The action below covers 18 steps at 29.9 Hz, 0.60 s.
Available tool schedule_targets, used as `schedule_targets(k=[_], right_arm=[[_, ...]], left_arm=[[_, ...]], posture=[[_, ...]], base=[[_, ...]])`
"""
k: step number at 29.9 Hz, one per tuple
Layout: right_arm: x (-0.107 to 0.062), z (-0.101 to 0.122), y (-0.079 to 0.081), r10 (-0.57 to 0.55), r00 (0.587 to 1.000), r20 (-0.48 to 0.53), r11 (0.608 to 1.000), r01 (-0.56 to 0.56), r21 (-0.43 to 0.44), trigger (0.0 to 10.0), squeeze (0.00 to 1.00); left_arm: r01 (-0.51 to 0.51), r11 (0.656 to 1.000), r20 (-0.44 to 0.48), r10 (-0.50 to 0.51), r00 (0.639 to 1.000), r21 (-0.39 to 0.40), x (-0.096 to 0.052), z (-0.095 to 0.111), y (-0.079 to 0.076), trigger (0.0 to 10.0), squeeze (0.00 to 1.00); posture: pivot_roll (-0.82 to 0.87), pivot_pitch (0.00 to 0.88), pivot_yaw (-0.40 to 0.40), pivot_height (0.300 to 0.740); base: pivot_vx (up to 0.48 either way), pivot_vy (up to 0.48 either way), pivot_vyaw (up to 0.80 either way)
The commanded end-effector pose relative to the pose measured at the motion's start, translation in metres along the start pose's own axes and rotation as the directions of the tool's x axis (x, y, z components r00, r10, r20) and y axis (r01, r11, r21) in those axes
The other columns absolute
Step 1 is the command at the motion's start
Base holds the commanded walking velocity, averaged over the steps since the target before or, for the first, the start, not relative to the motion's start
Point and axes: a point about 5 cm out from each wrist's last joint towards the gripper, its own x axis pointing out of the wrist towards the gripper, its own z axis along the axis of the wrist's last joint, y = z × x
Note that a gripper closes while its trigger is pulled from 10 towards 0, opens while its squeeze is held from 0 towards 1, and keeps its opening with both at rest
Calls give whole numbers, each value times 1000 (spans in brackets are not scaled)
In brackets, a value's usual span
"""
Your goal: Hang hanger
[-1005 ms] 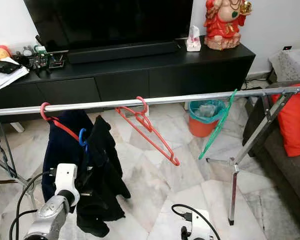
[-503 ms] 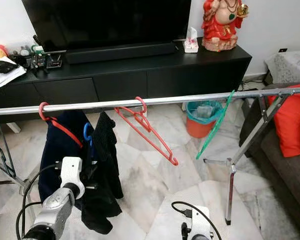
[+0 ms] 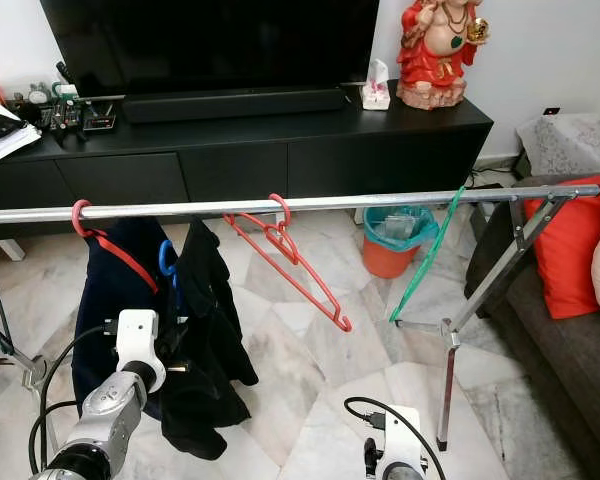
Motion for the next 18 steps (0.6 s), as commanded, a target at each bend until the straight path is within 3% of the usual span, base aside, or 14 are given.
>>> schedule_targets(k=[1,9,14,18], right_arm=[[-1,-7,-3,-18,1000,-17,1000,18,22,10000,0],[-7,-30,0,-29,998,-57,997,33,71,10000,0],[-12,-46,-5,-55,994,-90,994,64,94,10000,0],[-3,-2,-45,-120,993,17,987,118,106,10000,0]], left_arm=[[-15,1000,50,15,999,-3,2,9,4,10000,0],[-6,999,24,5,1000,34,-11,-5,13,10000,0],[2,999,14,-2,1000,45,-12,-7,12,10000,0],[30,998,22,-31,999,46,-9,-4,4,10000,0]], posture=[[41,0,-49,740],[9,0,15,740],[20,0,22,740],[15,0,33,740]], base=[[-244,0,0],[-246,0,0],[-246,0,0],[-246,0,0]])
